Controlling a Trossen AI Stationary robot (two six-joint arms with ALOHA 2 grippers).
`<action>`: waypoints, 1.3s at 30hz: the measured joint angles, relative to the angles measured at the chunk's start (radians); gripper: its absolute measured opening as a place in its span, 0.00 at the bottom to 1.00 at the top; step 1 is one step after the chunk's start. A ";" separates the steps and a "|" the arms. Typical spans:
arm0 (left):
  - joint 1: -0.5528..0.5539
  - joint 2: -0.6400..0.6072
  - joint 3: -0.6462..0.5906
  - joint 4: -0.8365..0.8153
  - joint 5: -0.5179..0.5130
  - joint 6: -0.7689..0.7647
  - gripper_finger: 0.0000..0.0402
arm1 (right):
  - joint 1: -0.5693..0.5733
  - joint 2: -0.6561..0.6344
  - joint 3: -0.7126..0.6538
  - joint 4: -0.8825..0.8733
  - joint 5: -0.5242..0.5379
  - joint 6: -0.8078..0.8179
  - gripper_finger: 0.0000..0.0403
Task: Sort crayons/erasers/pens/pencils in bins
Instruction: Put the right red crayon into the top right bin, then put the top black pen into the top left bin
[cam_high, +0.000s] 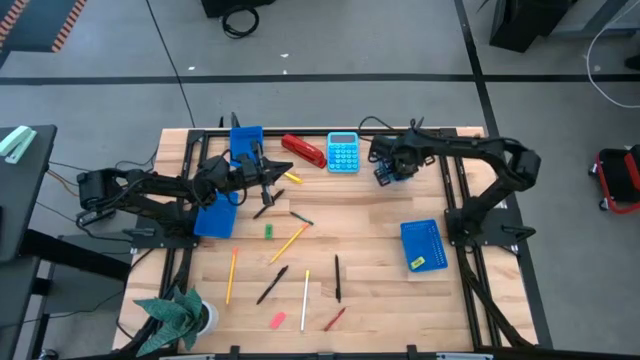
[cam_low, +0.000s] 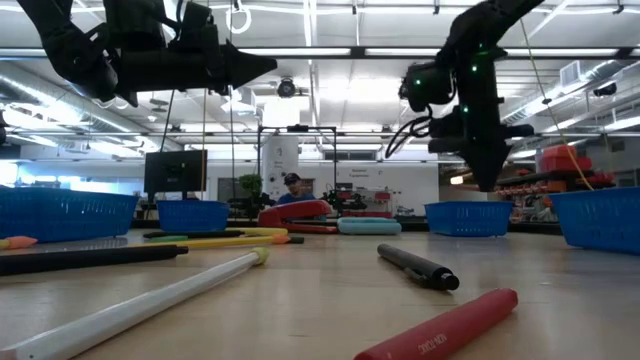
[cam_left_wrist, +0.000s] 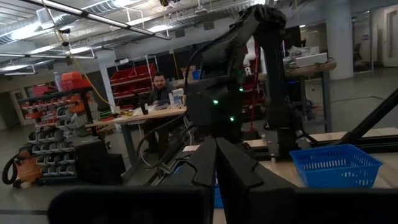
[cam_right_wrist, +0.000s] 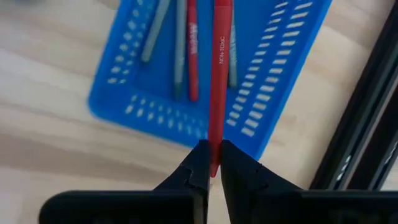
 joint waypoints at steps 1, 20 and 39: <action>0.000 0.000 0.000 -0.009 0.000 0.001 0.05 | -0.016 0.000 0.000 0.004 0.001 -0.017 0.09; 0.000 0.000 0.000 -0.095 -0.016 0.235 0.04 | -0.183 0.044 -0.069 0.210 -0.062 -0.184 0.11; -0.035 0.000 0.000 -0.404 -0.016 -0.133 0.06 | -0.092 -0.004 0.011 0.261 0.063 -0.280 0.26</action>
